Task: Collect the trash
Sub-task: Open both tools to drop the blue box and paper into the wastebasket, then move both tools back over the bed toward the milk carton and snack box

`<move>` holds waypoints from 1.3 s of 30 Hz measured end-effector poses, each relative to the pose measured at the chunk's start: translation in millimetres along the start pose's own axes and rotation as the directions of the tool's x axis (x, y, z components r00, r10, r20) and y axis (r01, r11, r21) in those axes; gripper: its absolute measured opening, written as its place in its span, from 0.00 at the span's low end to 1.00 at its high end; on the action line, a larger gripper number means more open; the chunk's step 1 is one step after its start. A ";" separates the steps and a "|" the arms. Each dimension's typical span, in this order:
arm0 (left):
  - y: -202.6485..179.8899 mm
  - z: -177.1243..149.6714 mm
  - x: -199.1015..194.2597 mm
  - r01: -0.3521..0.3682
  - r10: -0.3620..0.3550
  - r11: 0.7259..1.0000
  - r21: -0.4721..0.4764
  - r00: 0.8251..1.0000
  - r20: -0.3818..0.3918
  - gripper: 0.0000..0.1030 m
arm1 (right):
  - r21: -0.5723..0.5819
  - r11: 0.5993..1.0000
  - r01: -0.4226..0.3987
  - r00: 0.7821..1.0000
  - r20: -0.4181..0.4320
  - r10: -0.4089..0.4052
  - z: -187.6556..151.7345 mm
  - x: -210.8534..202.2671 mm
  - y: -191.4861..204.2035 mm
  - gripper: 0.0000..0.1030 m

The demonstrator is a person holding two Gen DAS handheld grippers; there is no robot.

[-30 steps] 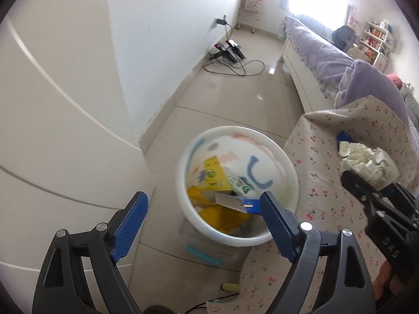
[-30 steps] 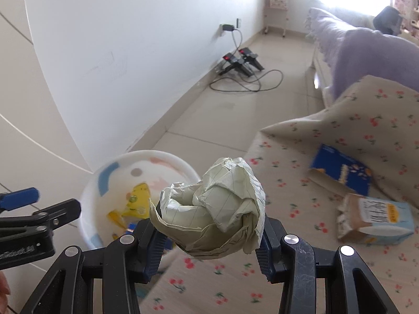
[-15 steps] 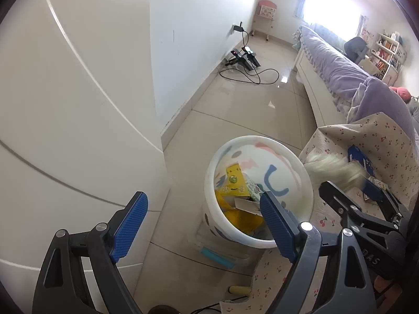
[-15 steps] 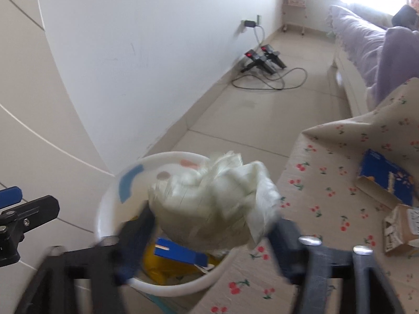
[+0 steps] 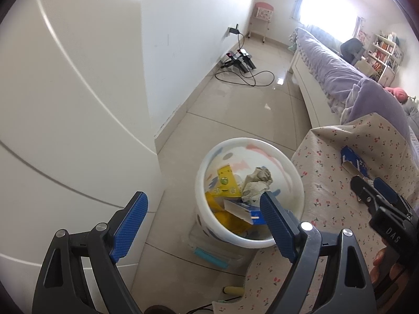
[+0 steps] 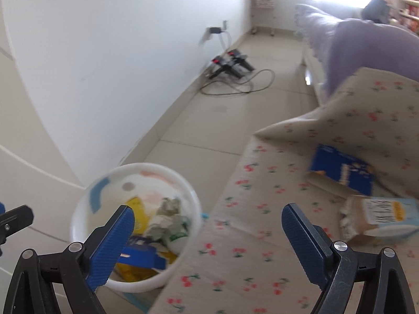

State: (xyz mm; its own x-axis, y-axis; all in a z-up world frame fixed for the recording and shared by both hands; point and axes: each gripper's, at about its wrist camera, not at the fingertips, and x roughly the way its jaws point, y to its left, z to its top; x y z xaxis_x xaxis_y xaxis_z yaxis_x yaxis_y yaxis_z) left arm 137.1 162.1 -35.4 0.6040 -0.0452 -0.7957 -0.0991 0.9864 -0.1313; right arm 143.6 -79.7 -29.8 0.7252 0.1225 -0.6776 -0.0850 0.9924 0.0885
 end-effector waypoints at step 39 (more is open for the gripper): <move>-137.8 1.9 -6.7 0.171 -0.170 0.976 0.137 0.985 -0.023 0.87 | 0.209 0.956 0.204 0.974 0.051 -0.219 -17.1 -69.8 -141.2 0.92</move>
State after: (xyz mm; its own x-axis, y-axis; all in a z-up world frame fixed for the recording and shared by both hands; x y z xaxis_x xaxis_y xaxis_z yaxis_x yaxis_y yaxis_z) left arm 148.2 26.7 -10.8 0.5941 -0.2153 -0.7750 0.1146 0.9763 -0.1834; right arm 93.3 -228.3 -7.5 0.7604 -0.0984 -0.6420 0.2095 0.9728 0.0991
